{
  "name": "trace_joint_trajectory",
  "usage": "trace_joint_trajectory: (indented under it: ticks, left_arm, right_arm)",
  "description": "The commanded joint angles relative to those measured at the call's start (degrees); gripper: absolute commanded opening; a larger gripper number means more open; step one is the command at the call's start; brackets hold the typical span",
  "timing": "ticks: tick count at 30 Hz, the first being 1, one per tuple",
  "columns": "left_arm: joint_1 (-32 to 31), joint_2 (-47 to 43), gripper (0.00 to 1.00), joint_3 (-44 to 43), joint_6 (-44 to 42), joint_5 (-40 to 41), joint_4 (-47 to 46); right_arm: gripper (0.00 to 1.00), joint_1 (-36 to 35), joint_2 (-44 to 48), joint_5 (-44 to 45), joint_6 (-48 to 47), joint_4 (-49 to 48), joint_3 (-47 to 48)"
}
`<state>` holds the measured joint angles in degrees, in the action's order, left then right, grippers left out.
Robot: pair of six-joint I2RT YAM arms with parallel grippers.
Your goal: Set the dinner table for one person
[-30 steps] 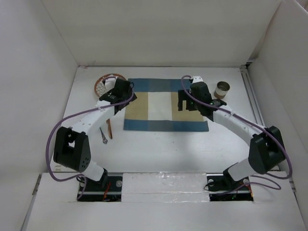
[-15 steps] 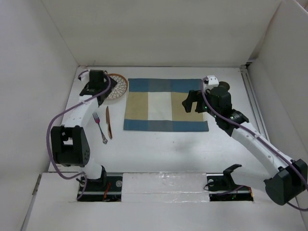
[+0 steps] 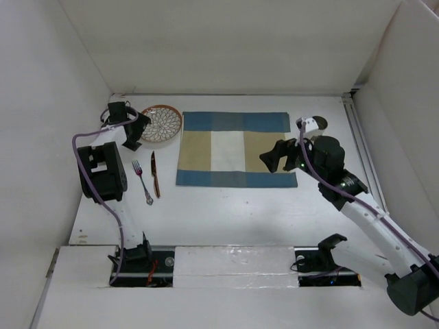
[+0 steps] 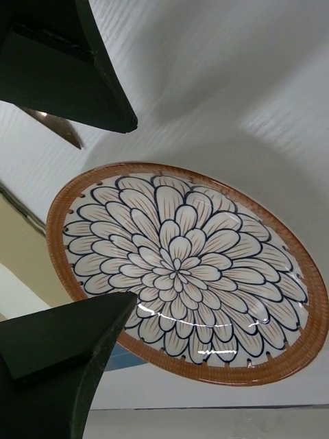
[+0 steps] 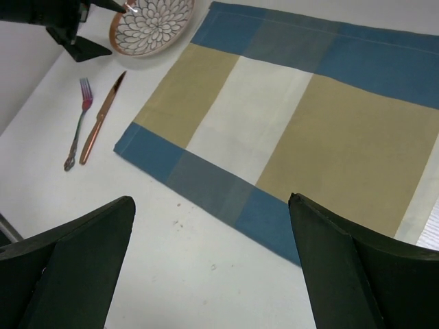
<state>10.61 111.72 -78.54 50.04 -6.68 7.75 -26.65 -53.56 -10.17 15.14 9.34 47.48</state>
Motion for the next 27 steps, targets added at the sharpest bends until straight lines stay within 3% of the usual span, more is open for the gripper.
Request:
trace_joint_trajectory:
  ticks: [1, 4, 8, 11, 13, 17, 18, 21, 24, 27]
  left_arm:
    - [1.51, 0.06, 1.00, -3.28, -0.73, -0.97, -0.19]
    - [2.22, 1.74, 0.98, -3.28, -0.73, -4.39, -1.77]
    - [2.92, 4.46, 0.90, -3.19, -0.73, -5.54, -3.44]
    - [2.92, 6.39, 0.78, -3.20, -0.73, -6.15, -3.44]
    - [2.92, 7.19, 0.78, -3.20, -0.73, -6.68, -3.44]
    - [2.92, 8.51, 0.51, -3.20, -0.21, -7.73, -4.67]
    - [2.92, 9.03, 0.34, -3.20, -0.21, -7.74, -4.67]
    - [2.92, 10.09, 0.22, -3.20, 0.32, -7.74, -4.67]
    - [2.92, 10.62, 0.00, -3.81, 0.84, -8.26, -3.88]
    - [2.92, 10.62, 0.00, -3.81, 1.37, -8.26, -3.88]
  right_arm:
    - [1.00, -0.24, 2.67, -2.13, -0.72, -3.19, -0.90]
    - [1.00, -0.24, 3.99, -2.75, -0.72, -3.19, -1.96]
    - [1.00, -0.24, 5.13, -3.27, -0.72, -3.19, -2.48]
    - [1.00, -0.24, 5.13, -3.88, -0.72, -3.19, -2.48]
    - [1.00, -0.24, 5.65, -3.89, -0.20, -3.19, -2.48]
    - [1.00, -0.24, 6.19, -4.50, 0.33, -3.19, -2.48]
    - [1.00, -0.24, 6.71, -4.50, 0.33, -3.19, -2.48]
    - [1.00, -0.24, 7.33, -4.50, 0.33, -3.19, -3.01]
    - [1.00, -0.24, 7.86, -4.50, 0.86, -3.19, -3.01]
    - [1.00, -0.24, 8.91, -3.98, 0.86, -3.19, -3.01]
